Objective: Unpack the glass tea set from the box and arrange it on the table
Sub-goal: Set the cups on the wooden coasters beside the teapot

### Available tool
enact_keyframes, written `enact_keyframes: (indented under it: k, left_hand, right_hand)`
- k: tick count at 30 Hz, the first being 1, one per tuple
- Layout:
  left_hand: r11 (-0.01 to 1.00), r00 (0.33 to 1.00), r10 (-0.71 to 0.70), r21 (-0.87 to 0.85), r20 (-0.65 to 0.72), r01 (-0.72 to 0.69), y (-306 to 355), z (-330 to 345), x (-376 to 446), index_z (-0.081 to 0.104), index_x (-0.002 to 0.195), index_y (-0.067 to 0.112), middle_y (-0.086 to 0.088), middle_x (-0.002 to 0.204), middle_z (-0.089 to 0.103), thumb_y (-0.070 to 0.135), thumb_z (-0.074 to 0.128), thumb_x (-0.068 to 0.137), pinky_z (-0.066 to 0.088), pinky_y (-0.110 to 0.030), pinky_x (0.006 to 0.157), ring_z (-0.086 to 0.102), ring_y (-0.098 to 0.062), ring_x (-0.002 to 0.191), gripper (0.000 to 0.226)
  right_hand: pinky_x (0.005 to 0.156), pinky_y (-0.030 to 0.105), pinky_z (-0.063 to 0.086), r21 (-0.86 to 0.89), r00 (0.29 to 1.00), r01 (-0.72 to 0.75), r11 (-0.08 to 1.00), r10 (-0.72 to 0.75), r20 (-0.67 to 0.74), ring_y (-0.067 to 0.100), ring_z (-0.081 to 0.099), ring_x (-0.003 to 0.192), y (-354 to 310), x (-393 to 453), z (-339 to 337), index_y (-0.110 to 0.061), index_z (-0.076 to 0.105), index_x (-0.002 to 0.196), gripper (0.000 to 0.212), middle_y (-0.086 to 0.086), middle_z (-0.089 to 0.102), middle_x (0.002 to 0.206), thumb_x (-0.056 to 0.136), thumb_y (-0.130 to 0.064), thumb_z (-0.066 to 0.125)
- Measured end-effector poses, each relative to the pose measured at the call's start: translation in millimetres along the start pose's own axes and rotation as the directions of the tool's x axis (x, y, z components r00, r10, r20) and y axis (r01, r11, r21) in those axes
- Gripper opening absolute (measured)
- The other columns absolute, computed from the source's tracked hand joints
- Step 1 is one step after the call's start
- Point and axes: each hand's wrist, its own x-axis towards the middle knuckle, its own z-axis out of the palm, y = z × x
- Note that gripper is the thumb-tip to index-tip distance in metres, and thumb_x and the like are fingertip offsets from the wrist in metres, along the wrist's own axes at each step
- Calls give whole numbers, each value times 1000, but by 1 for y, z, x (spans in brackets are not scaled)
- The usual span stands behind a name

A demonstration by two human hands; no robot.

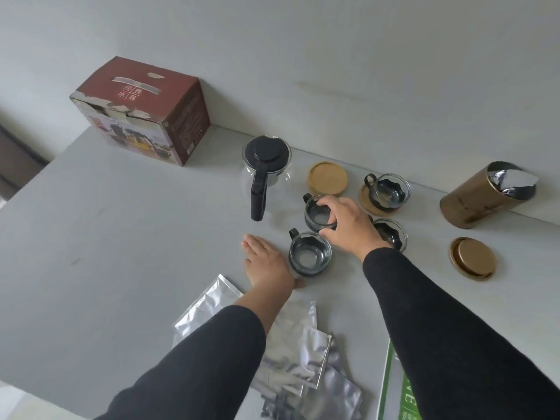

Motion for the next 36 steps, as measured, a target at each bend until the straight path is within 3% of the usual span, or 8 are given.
enact_keyframes:
  k: [5, 8, 12, 18, 24, 28, 32, 36]
  left_hand:
    - [999, 1000, -19, -27, 9, 20, -1, -2, 0, -12, 146, -11, -25, 157, -10, 57, 77, 67, 17, -36, 119, -3, -35, 149, 137]
    - [999, 1000, -17, -37, 15, 17, -2, -2, -2, -12, 147, -9, -23, 158, -12, 57, 77, 68, 15, -36, 120, -5, -33, 149, 136]
    - [999, 1000, -27, -46, 14, 28, -3, -1, -8, -12, 148, -7, -21, 158, -12, 58, 77, 67, 17, -36, 119, -5, -32, 149, 137]
    - [995, 999, -26, -96, -25, 23, -1, 6, -17, -9, 149, -4, -17, 160, -9, 54, 77, 70, 20, -37, 118, -5, -28, 150, 131]
    - [995, 999, -14, -99, -50, 9, -1, 11, -15, -8, 149, -5, -17, 160, -7, 54, 76, 71, 17, -37, 119, -4, -27, 150, 129]
    - [996, 999, -11, -93, -45, 7, -2, 12, -12, -10, 149, -6, -18, 160, -9, 56, 76, 70, 16, -37, 120, -5, -27, 150, 131]
    - [997, 998, 6, -82, -58, -11, -3, 14, -11, -4, 149, -7, -20, 158, 3, 58, 77, 67, 23, -36, 119, 3, -28, 149, 132]
    - [999, 998, 21, -45, -60, -24, -2, 11, -11, 5, 150, -6, -18, 151, 17, 64, 76, 63, 32, -35, 114, 16, -28, 144, 132]
  right_hand:
    - [86, 21, 40, 17, 989, 17, 1000, -14, -149, 14, 50, 85, -8, -14, -20, -16, 58, 116, 49, 4, 54, 85, 71, -7, 76]
    - [76, 9, 29, 36, 969, 0, 999, 9, -248, 10, 47, 78, -11, -32, -37, -13, 60, 111, 46, 4, 54, 89, 69, -9, 78]
    - [74, 13, 34, 52, 925, -33, 998, 50, -377, 1, 47, 65, -10, -78, -48, -10, 63, 103, 45, 4, 52, 100, 64, -14, 83]
    - [79, 31, 50, 22, 909, -22, 1000, 29, -416, 36, 62, 86, 5, -160, -21, -4, 64, 93, 43, 12, 60, 96, 56, -6, 87]
    - [72, 20, 39, 98, 926, -115, 989, 142, -350, 29, 57, 80, 29, -196, 26, -7, 64, 94, 43, 12, 57, 87, 58, -11, 87]
    - [69, 12, 35, 176, 902, -154, 972, 211, -376, 11, 48, 68, 27, -198, 36, -7, 64, 99, 42, 13, 55, 95, 62, -11, 85]
    - [75, 34, 49, 184, 897, -175, 967, 233, -376, 23, 54, 81, 21, -194, 34, -8, 64, 100, 45, 6, 57, 81, 61, -13, 85]
    - [89, 47, 48, 59, 882, -167, 984, 176, -438, 39, 57, 101, 16, -193, 24, -6, 64, 95, 45, 8, 68, 86, 60, -26, 86]
